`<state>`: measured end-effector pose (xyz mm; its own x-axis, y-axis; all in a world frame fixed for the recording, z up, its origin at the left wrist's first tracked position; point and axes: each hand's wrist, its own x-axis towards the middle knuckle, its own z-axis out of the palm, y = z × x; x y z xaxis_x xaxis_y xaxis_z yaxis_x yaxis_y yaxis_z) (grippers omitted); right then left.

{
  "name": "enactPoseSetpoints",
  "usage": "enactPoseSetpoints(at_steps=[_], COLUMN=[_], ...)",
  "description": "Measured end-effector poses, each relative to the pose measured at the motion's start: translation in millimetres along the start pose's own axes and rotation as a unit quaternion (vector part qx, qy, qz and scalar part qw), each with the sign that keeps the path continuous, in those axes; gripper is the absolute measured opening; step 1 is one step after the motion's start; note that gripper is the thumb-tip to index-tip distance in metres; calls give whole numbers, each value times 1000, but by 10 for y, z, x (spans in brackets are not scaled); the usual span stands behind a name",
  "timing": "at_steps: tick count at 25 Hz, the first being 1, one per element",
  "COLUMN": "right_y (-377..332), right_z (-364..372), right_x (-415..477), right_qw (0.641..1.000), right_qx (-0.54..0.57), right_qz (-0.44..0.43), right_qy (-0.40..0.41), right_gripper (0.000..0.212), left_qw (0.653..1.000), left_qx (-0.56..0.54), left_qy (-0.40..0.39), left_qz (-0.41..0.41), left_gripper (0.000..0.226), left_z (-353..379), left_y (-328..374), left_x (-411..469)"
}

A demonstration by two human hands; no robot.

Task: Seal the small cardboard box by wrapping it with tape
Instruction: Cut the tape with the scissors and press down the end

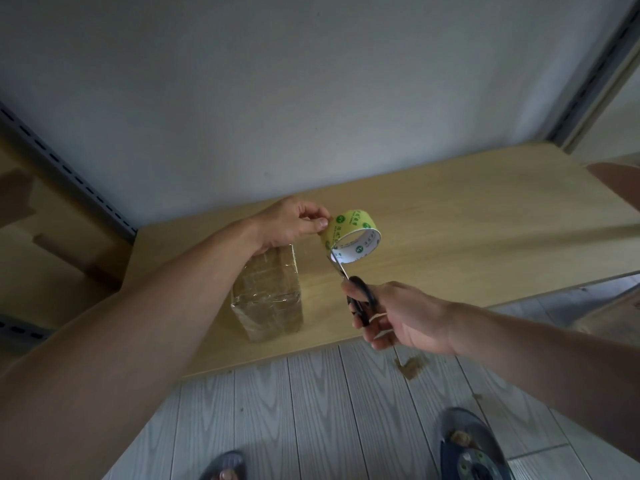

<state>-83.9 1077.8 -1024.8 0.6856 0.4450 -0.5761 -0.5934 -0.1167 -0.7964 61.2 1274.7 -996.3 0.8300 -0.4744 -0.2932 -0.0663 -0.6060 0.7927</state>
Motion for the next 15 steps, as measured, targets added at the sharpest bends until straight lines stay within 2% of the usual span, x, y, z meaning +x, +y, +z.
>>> enactPoseSetpoints(at_steps=[10, 15], right_y=[-194, -287], right_z=[242, 299], right_x=[161, 190], right_qw=[998, 994], right_qx=[-11, -7], right_qz=[-4, -17], right_qy=[67, 112], right_gripper=[47, 40], left_qw=[999, 999], left_qx=[-43, -22], left_qy=[11, -1], left_qz=[10, 30], left_gripper=[16, 18], left_z=[-8, 1], left_y=[-26, -18], left_x=[3, 3])
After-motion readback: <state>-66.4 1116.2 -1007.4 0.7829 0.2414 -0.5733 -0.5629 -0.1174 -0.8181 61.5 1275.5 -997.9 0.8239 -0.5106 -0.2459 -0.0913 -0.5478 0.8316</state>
